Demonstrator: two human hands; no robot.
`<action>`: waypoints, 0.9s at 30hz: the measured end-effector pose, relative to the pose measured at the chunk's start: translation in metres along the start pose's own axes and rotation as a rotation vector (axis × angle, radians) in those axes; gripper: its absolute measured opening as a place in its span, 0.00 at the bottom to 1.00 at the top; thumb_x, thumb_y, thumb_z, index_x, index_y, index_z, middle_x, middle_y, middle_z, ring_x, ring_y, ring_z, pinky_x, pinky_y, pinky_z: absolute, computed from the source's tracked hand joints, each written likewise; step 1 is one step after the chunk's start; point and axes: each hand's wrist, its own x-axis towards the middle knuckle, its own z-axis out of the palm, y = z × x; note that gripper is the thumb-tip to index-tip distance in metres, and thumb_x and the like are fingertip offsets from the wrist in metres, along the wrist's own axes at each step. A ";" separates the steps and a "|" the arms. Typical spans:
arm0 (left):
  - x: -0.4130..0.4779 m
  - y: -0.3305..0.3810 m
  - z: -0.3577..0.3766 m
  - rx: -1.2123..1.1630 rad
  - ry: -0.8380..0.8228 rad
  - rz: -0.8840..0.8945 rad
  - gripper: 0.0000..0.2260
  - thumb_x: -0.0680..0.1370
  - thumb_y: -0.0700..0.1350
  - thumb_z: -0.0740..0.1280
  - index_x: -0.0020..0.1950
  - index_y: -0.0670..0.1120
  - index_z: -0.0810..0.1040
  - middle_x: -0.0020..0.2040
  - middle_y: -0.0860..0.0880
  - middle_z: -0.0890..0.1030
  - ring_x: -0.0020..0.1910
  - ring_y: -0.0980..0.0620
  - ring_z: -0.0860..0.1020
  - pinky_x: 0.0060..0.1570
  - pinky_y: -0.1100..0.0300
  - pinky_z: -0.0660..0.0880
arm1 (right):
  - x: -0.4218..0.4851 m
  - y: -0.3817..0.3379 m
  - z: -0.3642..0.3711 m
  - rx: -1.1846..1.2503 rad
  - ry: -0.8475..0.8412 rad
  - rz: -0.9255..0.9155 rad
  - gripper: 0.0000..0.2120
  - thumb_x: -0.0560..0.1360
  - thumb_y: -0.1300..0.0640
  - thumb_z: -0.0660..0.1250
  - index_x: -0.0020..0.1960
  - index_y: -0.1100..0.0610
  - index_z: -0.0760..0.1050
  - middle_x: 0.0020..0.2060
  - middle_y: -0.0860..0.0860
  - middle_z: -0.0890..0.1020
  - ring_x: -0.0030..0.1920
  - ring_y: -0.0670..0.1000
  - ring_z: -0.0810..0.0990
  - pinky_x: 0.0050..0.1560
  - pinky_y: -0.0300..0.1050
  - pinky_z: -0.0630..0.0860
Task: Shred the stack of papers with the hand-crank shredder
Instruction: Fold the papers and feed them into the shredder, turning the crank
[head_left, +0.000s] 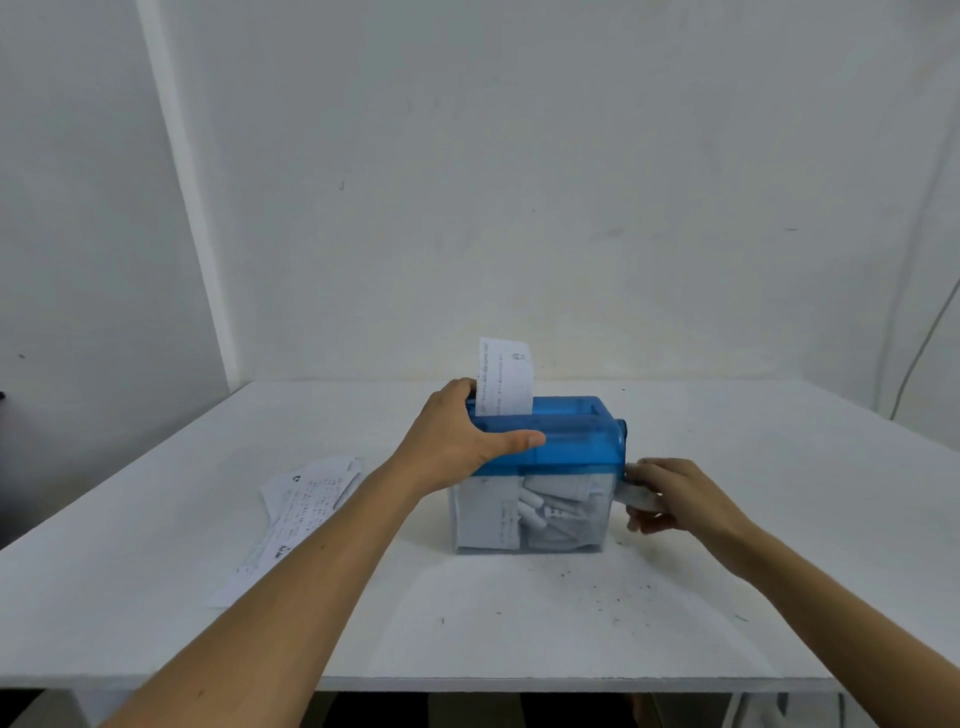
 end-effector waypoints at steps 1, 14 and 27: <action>0.000 0.000 0.000 0.007 0.000 -0.001 0.41 0.63 0.67 0.76 0.71 0.51 0.68 0.60 0.58 0.72 0.57 0.55 0.73 0.42 0.70 0.73 | -0.007 -0.004 -0.006 -0.001 -0.058 -0.012 0.14 0.83 0.55 0.60 0.46 0.61 0.79 0.38 0.57 0.82 0.38 0.53 0.83 0.47 0.50 0.83; 0.002 -0.001 -0.003 0.021 -0.079 -0.041 0.46 0.59 0.70 0.74 0.73 0.54 0.66 0.70 0.54 0.72 0.65 0.50 0.74 0.60 0.51 0.80 | -0.004 -0.098 -0.070 -0.495 -0.037 -0.411 0.10 0.78 0.46 0.67 0.48 0.51 0.82 0.36 0.47 0.83 0.36 0.46 0.80 0.40 0.39 0.78; 0.003 -0.004 0.002 0.027 -0.044 -0.053 0.44 0.58 0.71 0.73 0.69 0.55 0.66 0.65 0.56 0.72 0.57 0.51 0.72 0.40 0.67 0.74 | 0.074 -0.042 -0.005 -0.126 0.313 -0.227 0.12 0.81 0.50 0.65 0.49 0.60 0.75 0.41 0.51 0.81 0.41 0.52 0.81 0.38 0.43 0.79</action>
